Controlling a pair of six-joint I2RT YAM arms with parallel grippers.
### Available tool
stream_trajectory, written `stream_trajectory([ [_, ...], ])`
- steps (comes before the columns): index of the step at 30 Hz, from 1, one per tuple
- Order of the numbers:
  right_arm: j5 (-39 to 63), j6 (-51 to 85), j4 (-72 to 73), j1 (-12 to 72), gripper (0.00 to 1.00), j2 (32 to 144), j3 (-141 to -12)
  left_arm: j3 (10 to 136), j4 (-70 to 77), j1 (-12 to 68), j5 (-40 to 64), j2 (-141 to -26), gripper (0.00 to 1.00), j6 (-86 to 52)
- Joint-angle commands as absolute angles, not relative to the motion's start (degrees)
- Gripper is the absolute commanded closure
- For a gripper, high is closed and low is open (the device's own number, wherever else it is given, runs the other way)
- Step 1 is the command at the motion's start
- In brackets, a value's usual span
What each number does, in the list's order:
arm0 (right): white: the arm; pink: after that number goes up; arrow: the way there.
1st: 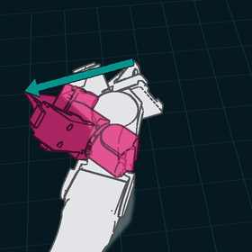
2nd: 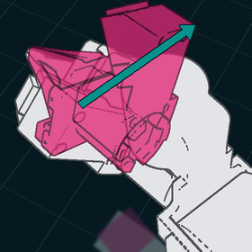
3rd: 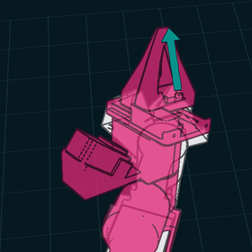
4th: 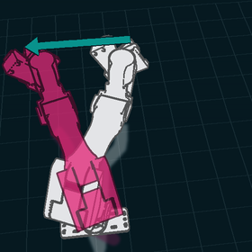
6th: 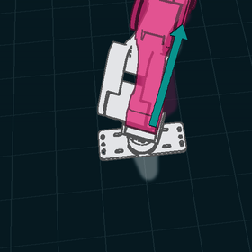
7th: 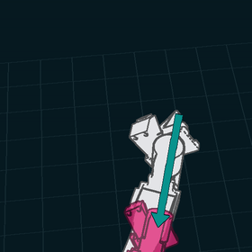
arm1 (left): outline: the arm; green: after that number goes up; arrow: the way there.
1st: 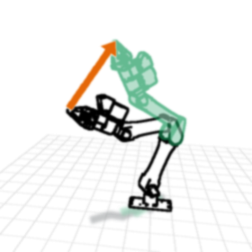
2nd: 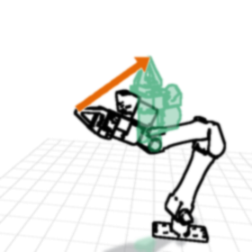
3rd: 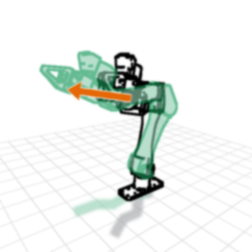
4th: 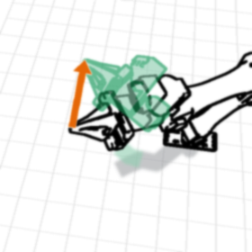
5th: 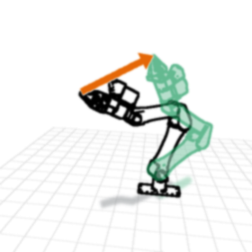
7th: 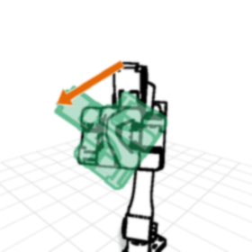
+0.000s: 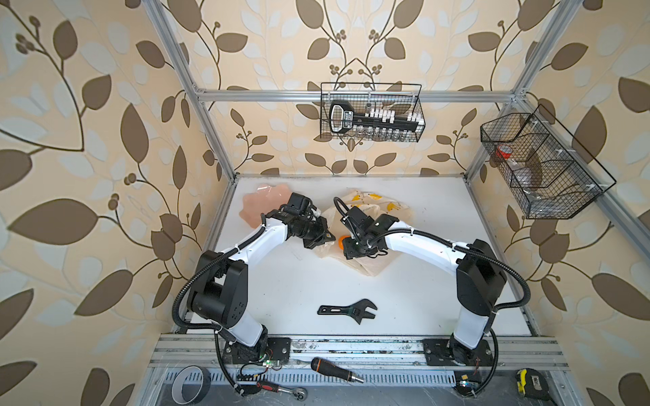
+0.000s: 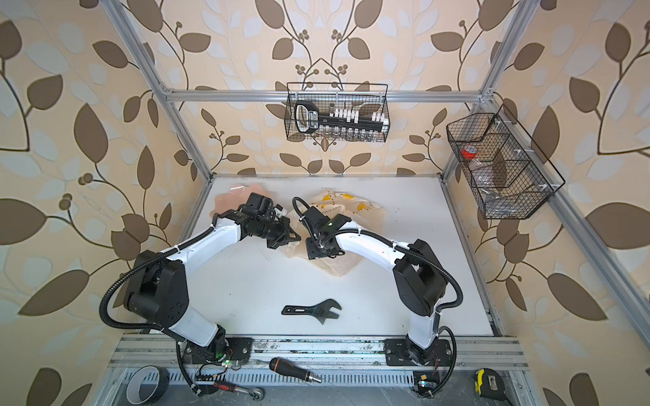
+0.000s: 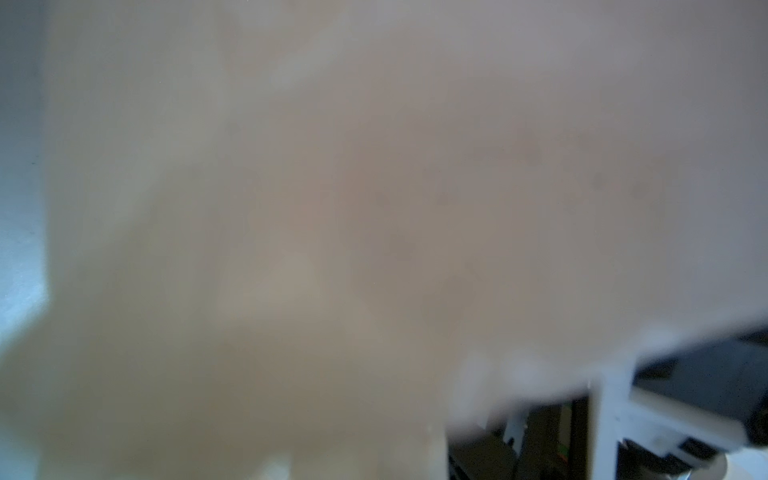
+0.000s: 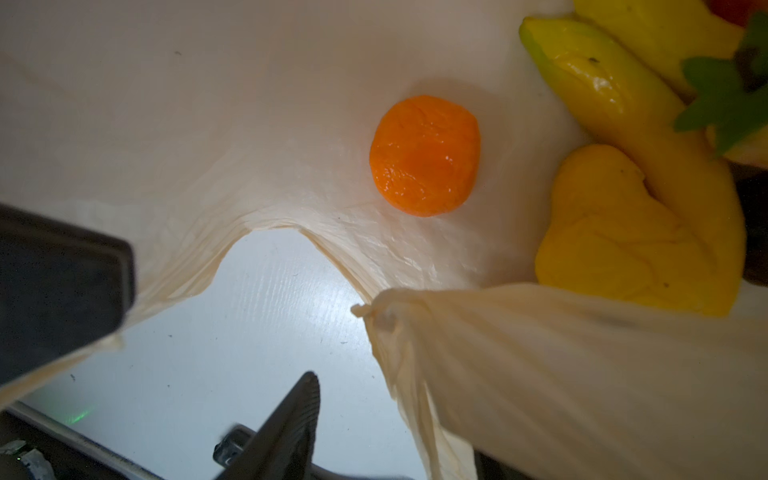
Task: Place the fruits into the plastic bag
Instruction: Shake the plastic bag at the center of the table.
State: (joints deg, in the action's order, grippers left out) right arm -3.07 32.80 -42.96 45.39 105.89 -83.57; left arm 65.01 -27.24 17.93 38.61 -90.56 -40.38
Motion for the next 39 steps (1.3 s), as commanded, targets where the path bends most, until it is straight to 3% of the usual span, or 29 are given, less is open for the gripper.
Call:
stream_trajectory([
  [1,-4.7,31.2,-42.1,45.2,0.48,107.5,-82.8,66.7,-28.2,17.1,39.4,-90.5,1.0,-38.3],
  [13,-4.7,28.9,-40.3,42.8,1.0,100.2,-76.6,70.3,-29.5,15.8,38.8,-92.4,1.0,-36.7],
  [18,-3.0,29.0,-39.4,40.8,1.0,95.2,-74.0,70.9,-29.5,15.7,38.8,-93.1,1.0,-36.7],
  [21,-0.8,27.6,-38.7,40.8,0.89,94.1,-73.6,70.9,-29.3,15.7,38.7,-93.3,1.0,-36.7],
  [25,0.5,27.1,-37.9,40.5,0.91,95.4,-72.8,70.5,-28.8,15.8,38.7,-93.6,1.0,-36.8],
  [31,3.6,25.9,-35.9,42.3,0.56,96.0,-74.5,70.5,-28.7,15.7,38.4,-93.6,1.0,-36.7],
  [33,3.8,25.5,-35.7,43.1,0.51,97.0,-74.9,70.4,-28.7,15.7,38.5,-93.9,1.0,-36.7],
  [39,3.3,25.2,-35.4,43.8,0.49,101.1,-75.9,69.9,-28.8,15.7,38.4,-94.0,1.0,-36.5],
])
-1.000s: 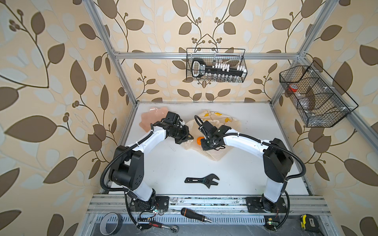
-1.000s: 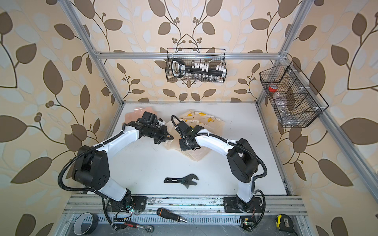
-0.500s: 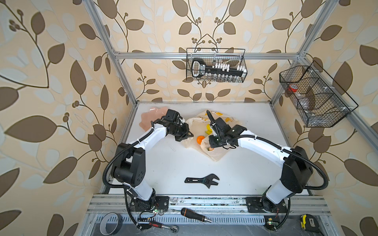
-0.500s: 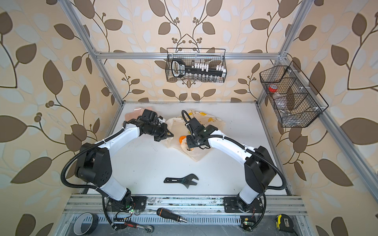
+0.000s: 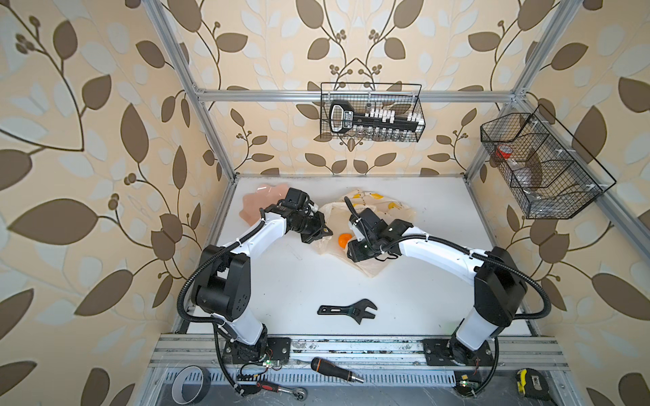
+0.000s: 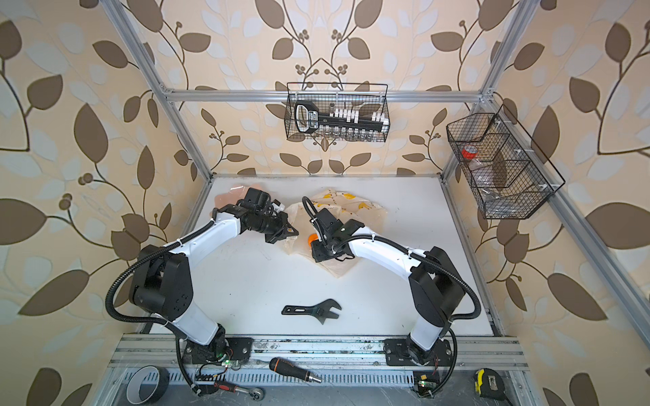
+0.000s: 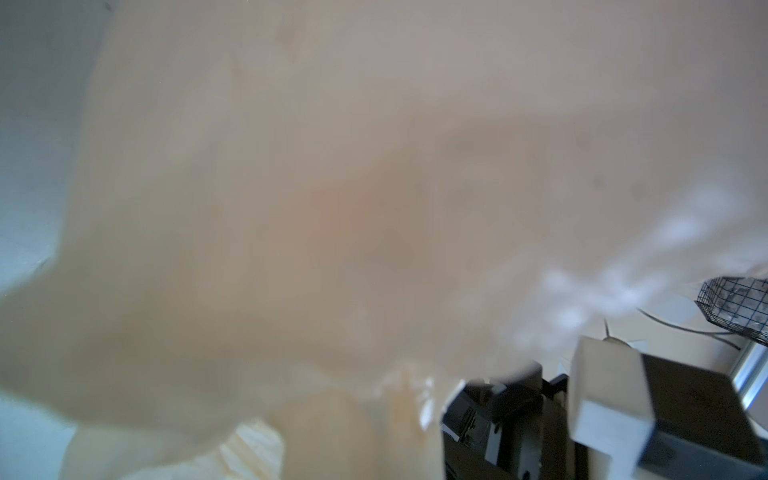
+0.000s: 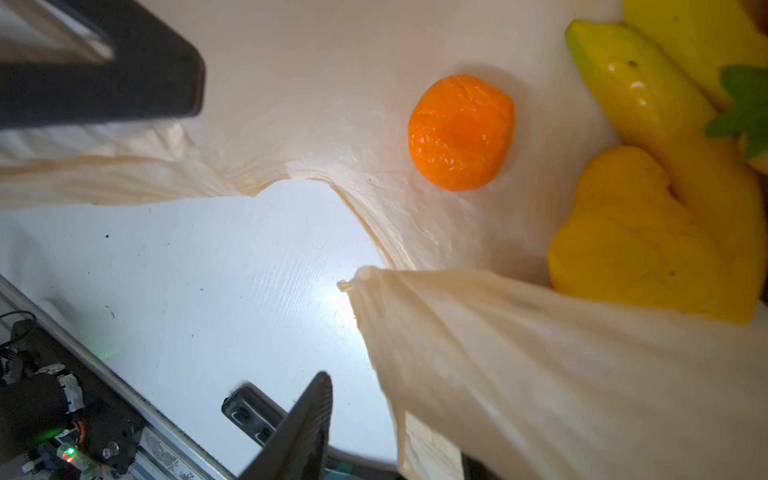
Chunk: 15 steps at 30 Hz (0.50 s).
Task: Place the fruits into the plastic bag
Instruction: Shake the plastic bag at the center of the table.
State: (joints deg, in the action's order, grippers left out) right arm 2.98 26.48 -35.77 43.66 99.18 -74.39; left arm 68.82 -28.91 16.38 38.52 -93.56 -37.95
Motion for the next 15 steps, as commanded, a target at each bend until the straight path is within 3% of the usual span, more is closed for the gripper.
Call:
stream_trajectory([
  [1,2.5,25.2,-36.0,43.9,0.48,101.8,-76.5,69.9,-28.9,15.7,38.4,-94.0,1.0,-36.4],
  [7,-1.2,23.8,-37.2,44.5,0.45,106.9,-78.5,69.6,-29.2,15.7,38.5,-93.9,1.0,-36.1],
  [15,-5.0,21.1,-38.4,45.4,0.74,108.3,-78.0,70.2,-29.4,15.7,38.3,-94.1,1.0,-35.7],
])
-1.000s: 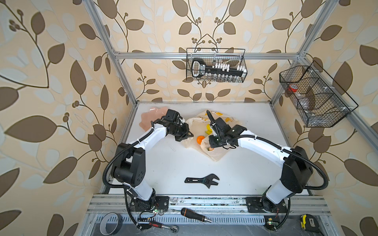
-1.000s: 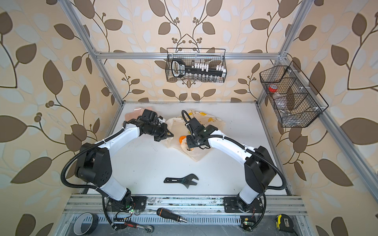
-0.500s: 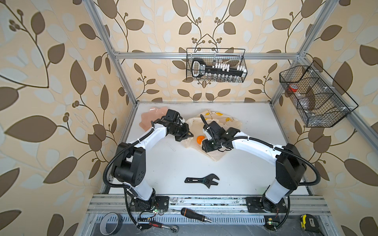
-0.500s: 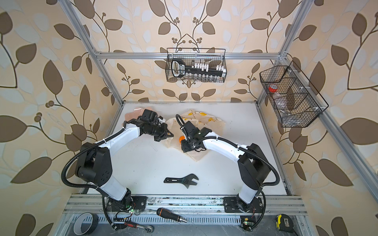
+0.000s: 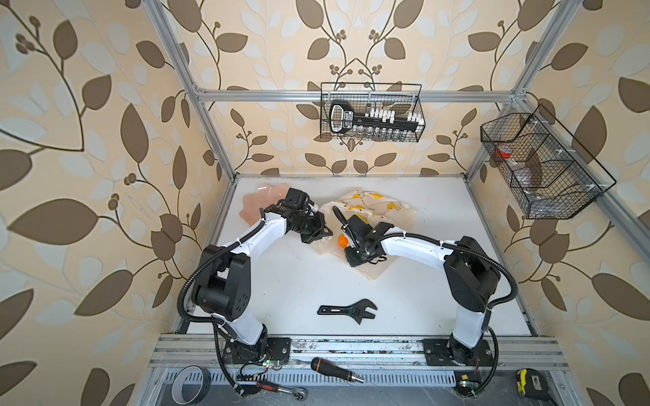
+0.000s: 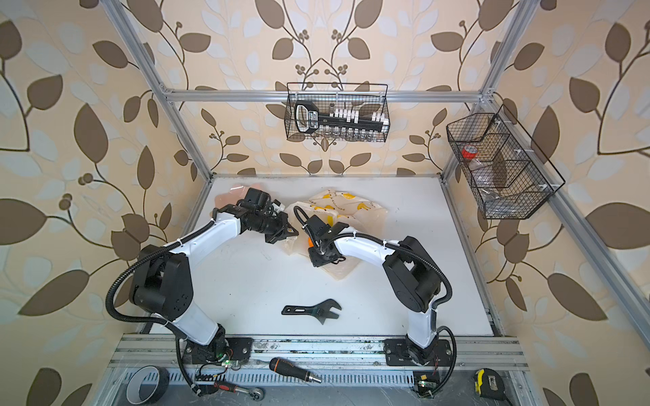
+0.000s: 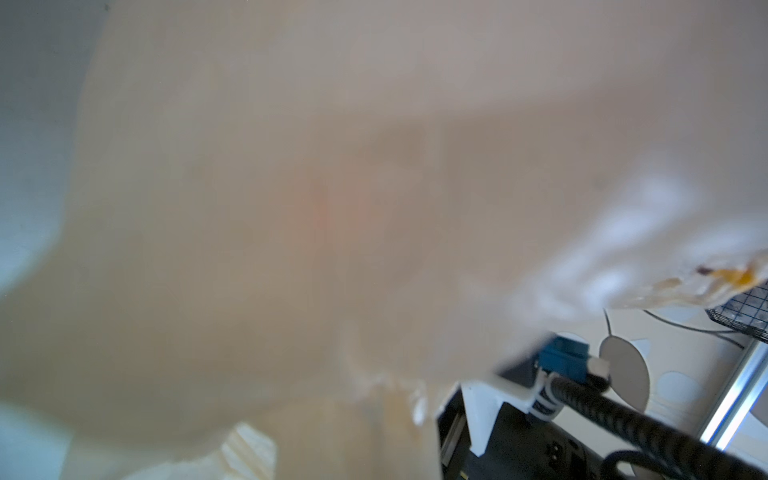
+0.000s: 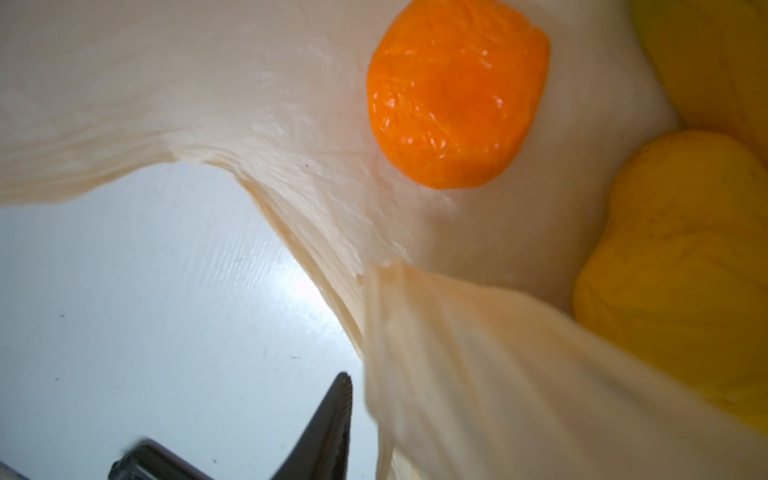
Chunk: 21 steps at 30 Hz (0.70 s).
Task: Place the fruits into the plastic bag
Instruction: Shake the plastic bag at the center of the table.
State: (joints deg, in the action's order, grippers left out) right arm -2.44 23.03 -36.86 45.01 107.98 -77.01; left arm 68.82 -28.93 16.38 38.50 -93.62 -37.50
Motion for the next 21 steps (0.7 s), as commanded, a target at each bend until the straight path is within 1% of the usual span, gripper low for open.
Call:
stream_trajectory([
  [1,-5.2,20.8,-38.4,45.4,0.8,108.2,-77.7,70.2,-29.2,15.6,38.3,-94.2,1.0,-35.7],
  [3,-5.4,20.5,-38.5,45.4,0.9,107.7,-77.1,70.4,-29.1,15.6,38.3,-94.6,1.0,-35.7],
  [6,-5.9,20.4,-38.7,45.3,1.0,106.4,-76.4,70.8,-29.0,15.6,38.5,-95.1,1.0,-35.6],
  [10,-5.9,20.8,-39.4,45.1,1.0,103.0,-75.9,71.4,-28.9,15.5,38.5,-95.6,1.0,-35.6],
  [14,-1.9,22.1,-39.6,42.9,1.0,96.0,-77.0,73.6,-28.9,15.0,39.1,-95.8,1.0,-36.5],
  [21,6.1,23.1,-44.5,33.0,1.0,84.9,-88.0,86.1,-30.0,14.3,41.0,-95.8,1.0,-40.6],
])
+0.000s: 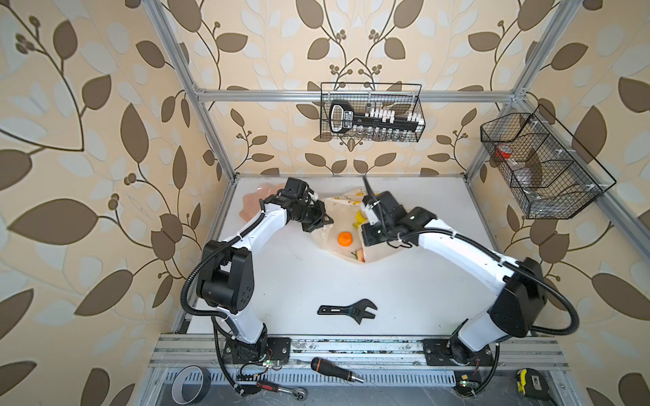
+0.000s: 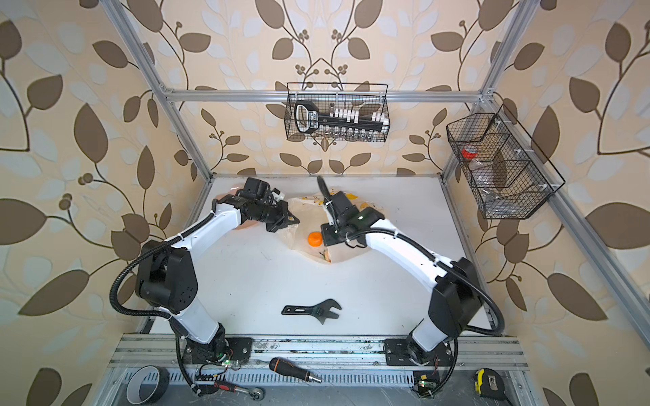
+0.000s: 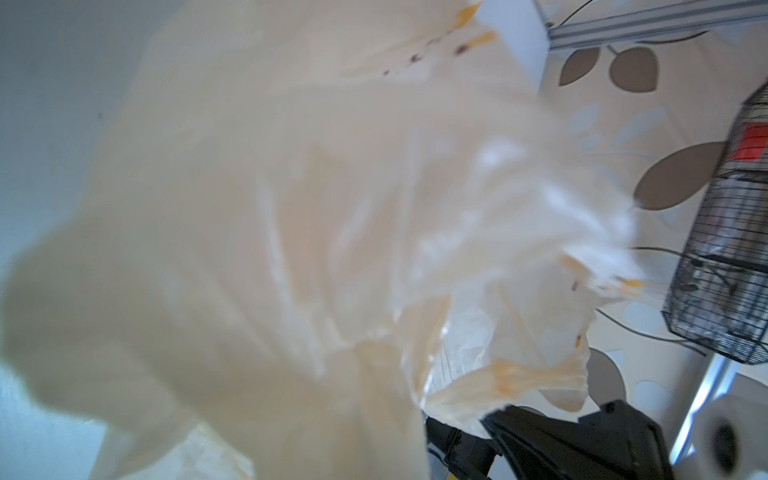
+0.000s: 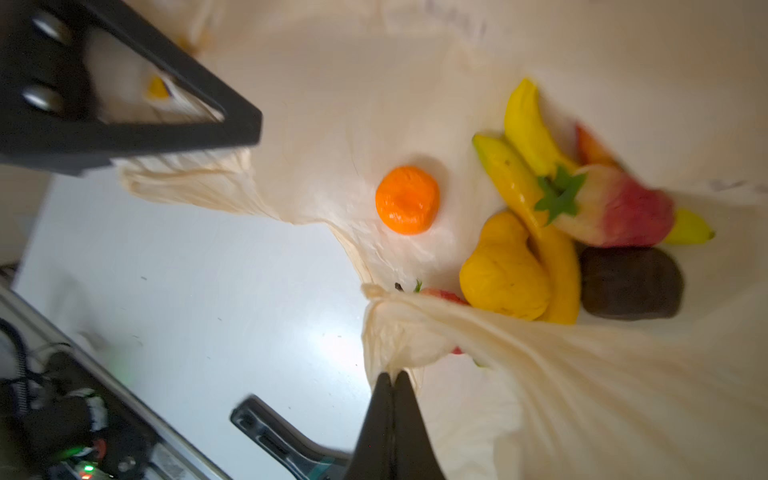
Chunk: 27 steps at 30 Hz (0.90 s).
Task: Place the fruits into the plastic bag
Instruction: Shake the plastic bag at the center of the table, then place the plastic bag at the center of the table.
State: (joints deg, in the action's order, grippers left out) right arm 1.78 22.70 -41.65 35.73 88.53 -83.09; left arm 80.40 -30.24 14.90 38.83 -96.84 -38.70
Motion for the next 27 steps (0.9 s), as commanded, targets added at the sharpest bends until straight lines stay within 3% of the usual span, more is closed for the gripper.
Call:
stream_trajectory([
  [1,7.5,23.3,-45.3,31.0,1.0,83.8,-90.0,88.4,-30.0,14.1,41.2,-95.7,1.0,-41.7],
  [10,23.1,27.7,-47.6,15.1,1.0,82.1,-105.6,116.2,-32.8,11.4,42.7,-101.3,1.0,-46.4],
  [15,26.0,27.6,-47.0,11.2,1.0,81.8,-105.9,128.4,-35.0,10.3,42.0,-106.7,1.0,-46.2],
  [21,27.6,28.1,-43.7,9.9,1.0,79.8,-100.4,131.1,-33.7,10.4,45.2,-110.6,1.0,-46.7],
  [27,29.0,29.8,-40.3,9.9,1.0,76.2,-92.6,122.5,-33.9,10.4,47.0,-107.2,1.0,-42.9],
])
